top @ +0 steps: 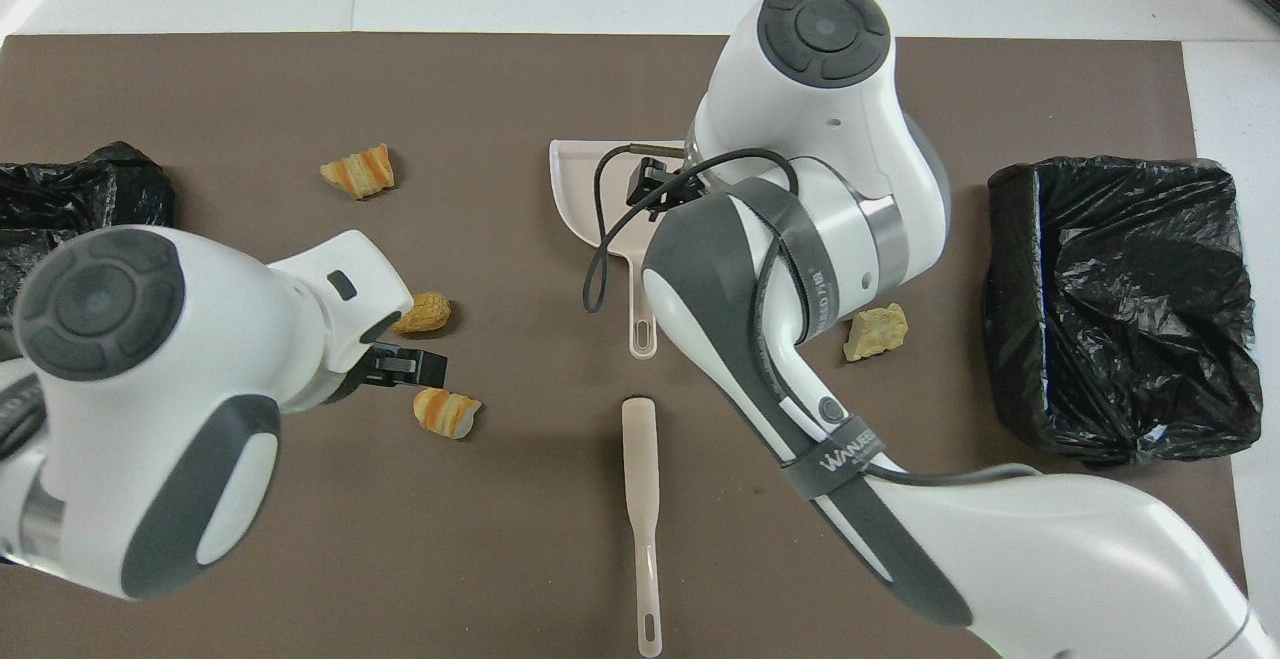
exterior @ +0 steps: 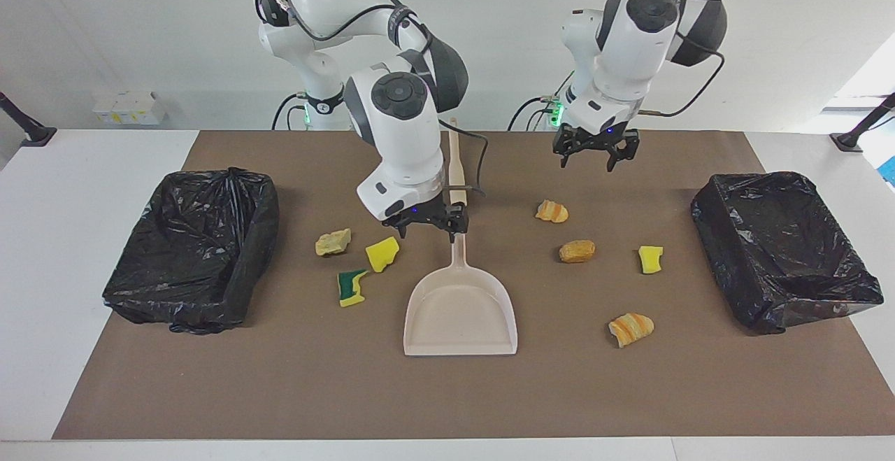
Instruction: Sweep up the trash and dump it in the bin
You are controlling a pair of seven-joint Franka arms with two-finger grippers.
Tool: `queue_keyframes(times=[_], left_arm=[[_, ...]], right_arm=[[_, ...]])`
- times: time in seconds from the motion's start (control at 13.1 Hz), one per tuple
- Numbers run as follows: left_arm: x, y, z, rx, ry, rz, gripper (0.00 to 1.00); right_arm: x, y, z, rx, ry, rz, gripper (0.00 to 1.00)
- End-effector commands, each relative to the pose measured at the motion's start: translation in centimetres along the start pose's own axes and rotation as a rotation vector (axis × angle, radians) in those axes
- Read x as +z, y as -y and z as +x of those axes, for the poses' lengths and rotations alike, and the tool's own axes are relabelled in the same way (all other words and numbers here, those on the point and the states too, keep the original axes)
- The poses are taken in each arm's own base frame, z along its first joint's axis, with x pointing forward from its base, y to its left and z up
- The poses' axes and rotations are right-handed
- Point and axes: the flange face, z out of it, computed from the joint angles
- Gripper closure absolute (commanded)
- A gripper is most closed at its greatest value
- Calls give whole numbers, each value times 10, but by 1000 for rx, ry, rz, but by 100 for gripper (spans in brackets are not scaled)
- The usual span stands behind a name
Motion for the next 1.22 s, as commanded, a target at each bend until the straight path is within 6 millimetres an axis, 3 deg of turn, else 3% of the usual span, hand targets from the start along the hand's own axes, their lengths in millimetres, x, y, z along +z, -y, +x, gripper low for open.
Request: queue_keyframes(times=[0.0, 0.08, 0.23, 0.53, 0.61, 0.84, 0.92, 1.07, 1.15], left_arm=[[24, -30, -45, -9, -68, -17, 0], [32, -54, -57, -23, -92, -32, 0], [49, -103, -90, -11, -108, -52, 0], [92, -169, -136, 30, -135, -88, 0], [105, -183, -142, 42, -124, -88, 0], [138, -216, -166, 70, -114, -101, 0], [144, -225, -173, 49, -112, -108, 0], [155, -240, -190, 48, -94, -100, 0], [157, -245, -196, 33, -89, -98, 0]], right_arm=[[56, 18, -15, -2, 29, 22, 0], [80, 21, -24, -48, 45, 12, 0], [106, 24, -39, -137, 65, -7, 0], [107, 15, -51, -171, 134, -55, 4], [107, 16, -51, -170, 132, -51, 16], [108, 14, -43, -157, 116, -34, 72], [109, 14, -42, -149, 102, -20, 80], [108, 17, -42, -137, 104, 14, 82], [108, 14, -39, -140, 104, 14, 97]])
